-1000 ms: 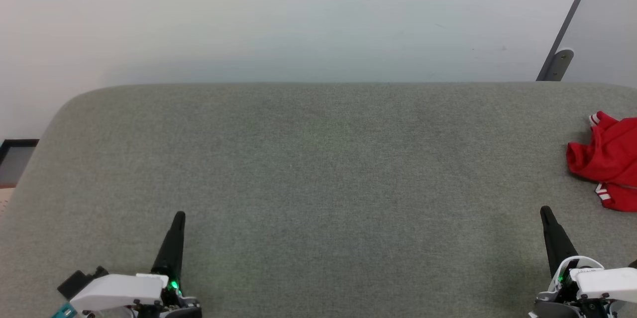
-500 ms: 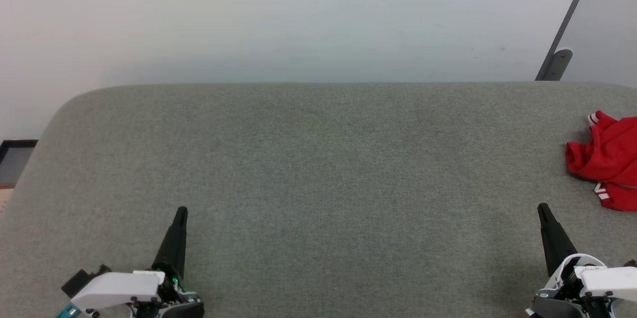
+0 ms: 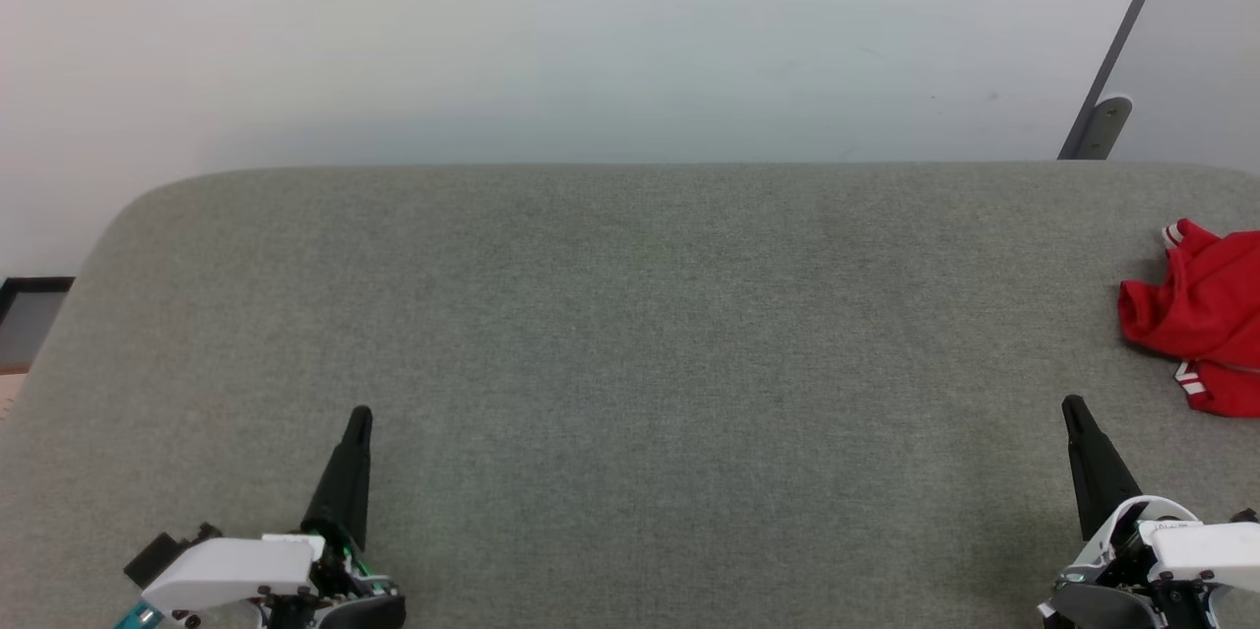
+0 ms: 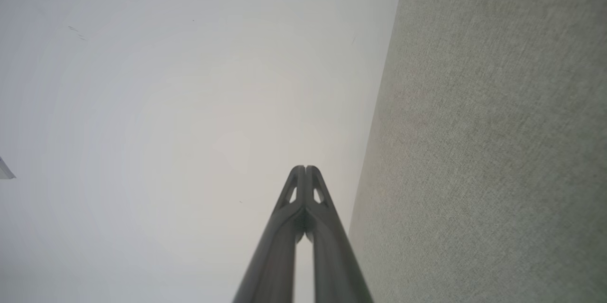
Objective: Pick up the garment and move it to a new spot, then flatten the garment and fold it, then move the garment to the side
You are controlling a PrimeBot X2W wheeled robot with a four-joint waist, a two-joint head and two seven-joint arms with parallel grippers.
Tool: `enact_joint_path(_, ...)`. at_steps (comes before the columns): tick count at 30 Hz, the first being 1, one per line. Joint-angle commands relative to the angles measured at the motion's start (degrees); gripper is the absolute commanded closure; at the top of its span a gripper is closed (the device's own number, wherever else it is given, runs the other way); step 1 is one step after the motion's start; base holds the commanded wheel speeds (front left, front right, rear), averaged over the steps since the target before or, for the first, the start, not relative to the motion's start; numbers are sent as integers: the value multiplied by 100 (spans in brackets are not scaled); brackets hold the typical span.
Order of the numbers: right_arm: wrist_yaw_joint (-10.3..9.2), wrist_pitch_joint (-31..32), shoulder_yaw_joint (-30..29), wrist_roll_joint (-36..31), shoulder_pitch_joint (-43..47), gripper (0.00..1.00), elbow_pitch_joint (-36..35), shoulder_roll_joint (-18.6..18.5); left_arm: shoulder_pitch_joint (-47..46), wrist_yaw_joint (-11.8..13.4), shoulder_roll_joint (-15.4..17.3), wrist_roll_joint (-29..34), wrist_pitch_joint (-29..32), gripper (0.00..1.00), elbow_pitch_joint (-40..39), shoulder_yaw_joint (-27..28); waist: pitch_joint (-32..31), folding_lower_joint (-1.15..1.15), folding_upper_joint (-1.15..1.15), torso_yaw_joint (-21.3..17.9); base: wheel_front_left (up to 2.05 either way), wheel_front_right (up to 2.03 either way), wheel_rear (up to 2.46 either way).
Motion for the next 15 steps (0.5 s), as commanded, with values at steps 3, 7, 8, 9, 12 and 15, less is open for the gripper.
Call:
enact_joint_path(3,-6,13,18,21,-14,100,0,22,-46,-28,0,-14,20,100,-11,9,0,0,0,0,0,0,0)
enact_joint_path(7,-6,12,18,21,-14,100,0,22,-46,-28,0,-14,19,100,-12,10,0,0,0,0,0,0,0)
enact_joint_path(8,-6,12,18,22,-14,100,0,22,-46,-28,0,-14,19,100,-12,11,0,0,0,0,0,0,0)
enact_joint_path(9,-6,12,18,22,-14,100,0,22,-46,-28,0,-15,19,100,-12,11,0,0,0,0,0,0,0)
enact_joint_path(12,-6,12,18,22,-14,100,0,21,-46,-28,0,-15,19,100,-12,10,0,0,0,0,0,0,0)
enact_joint_path(15,-6,12,18,22,-14,100,0,21,-46,-28,0,-15,19,100,-12,9,0,0,0,0,0,0,0)
